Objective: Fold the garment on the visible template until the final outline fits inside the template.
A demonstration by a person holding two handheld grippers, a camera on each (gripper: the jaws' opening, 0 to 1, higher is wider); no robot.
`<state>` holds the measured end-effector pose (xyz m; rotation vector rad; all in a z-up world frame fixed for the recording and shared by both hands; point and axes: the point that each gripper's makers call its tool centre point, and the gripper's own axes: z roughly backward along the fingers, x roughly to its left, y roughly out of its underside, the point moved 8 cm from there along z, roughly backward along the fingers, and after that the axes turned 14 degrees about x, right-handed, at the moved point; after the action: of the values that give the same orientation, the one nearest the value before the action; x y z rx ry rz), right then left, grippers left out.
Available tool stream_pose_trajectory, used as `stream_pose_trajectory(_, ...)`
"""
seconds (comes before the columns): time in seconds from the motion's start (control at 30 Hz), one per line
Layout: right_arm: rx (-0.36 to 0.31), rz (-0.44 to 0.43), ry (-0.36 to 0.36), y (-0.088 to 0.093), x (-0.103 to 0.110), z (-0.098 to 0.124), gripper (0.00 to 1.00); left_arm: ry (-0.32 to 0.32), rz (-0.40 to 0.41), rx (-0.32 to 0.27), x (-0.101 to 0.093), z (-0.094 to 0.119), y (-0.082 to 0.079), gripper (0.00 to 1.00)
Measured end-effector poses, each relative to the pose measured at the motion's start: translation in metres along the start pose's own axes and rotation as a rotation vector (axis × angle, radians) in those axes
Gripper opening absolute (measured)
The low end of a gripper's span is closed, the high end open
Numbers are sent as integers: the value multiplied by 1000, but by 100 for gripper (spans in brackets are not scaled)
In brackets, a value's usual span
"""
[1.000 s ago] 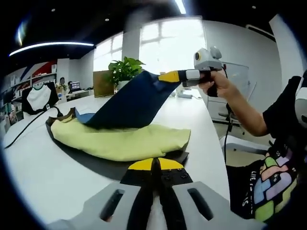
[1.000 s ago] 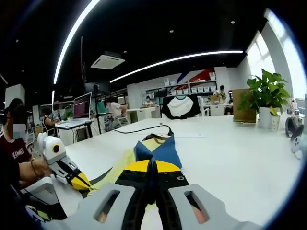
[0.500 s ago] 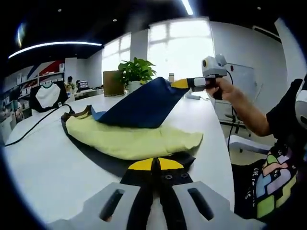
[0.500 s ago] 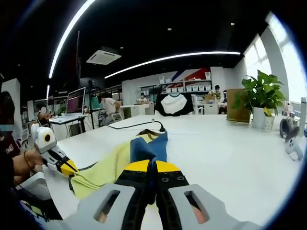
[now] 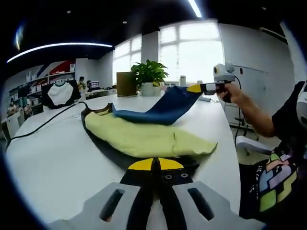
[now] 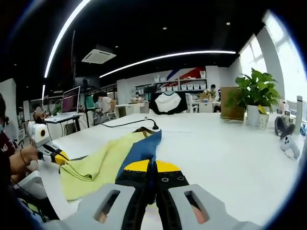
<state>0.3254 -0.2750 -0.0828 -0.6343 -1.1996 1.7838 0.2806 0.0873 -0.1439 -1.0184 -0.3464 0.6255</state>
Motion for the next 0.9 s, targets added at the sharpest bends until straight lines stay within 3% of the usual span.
stream_pose_trajectory(0.3, 45, 38, 51, 13, -15, 0, 0, -40, 17, -1, 13, 12, 7, 0)
stream_pose_trajectory(0.5, 78, 3, 78, 24, -31, 0, 0, -81, -4, 21, 20, 20, 11, 0)
stream_pose_trajectory(0.7, 105, 5, 113, 26, -43, 0, 0, -101, 8, 28, 32, 26, 13, 1)
stream_pose_trajectory(0.77, 142, 56, 127, 29, -43, -3, 0, -113, 3, 31, 35, 28, 13, 1)
stream_pose_trajectory(0.9, 135, 53, 175, 27, -51, -3, 0, -143, -7, 44, 44, 34, 13, 1)
